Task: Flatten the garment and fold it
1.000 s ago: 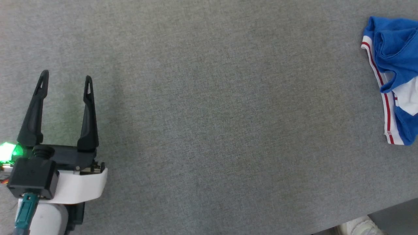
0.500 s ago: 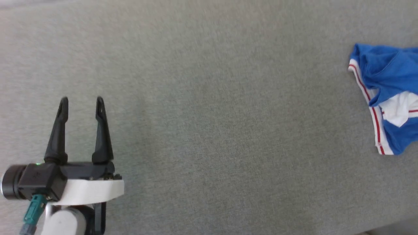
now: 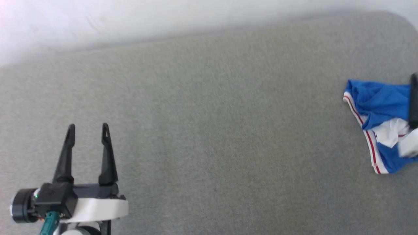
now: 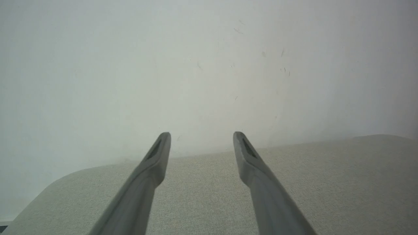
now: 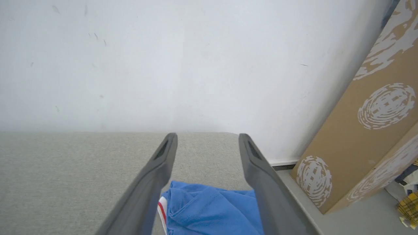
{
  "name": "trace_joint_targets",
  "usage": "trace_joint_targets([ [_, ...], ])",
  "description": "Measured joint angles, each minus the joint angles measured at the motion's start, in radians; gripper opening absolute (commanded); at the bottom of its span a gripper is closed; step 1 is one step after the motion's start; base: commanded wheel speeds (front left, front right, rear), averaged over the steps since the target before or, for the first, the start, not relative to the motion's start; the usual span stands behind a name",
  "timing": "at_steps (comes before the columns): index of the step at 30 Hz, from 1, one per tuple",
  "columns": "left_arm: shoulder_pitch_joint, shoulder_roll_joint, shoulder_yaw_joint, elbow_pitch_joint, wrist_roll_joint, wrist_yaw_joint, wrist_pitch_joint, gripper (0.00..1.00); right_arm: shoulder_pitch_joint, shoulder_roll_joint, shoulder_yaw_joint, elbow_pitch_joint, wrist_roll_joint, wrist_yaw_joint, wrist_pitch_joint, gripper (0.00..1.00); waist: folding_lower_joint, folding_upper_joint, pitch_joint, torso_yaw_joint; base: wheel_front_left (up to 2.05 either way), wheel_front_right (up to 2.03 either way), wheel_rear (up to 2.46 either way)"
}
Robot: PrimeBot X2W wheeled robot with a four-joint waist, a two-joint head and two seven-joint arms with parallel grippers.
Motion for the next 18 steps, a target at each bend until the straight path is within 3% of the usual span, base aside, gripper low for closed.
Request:
trace_joint_targets([
  [8, 0.061, -0.047, 0.005, 0.027, 0.009, -0.012, 0.000, 1.00, 0.163, 0.145, 0.039, -0.159, -0.014, 0.000, -0.025, 1.00, 0.0001, 0.0000, -0.098, 0.038, 0.00, 0.00, 0.00],
  [18, 0.127, -0.123, 0.001, 0.093, 0.020, -0.064, 0.000, 1.00, 0.318, 0.209, 0.075, -0.168, -0.111, 0.000, -0.153, 1.00, 0.0002, 0.0000, -0.187, 0.089, 0.00, 0.00, 0.00],
])
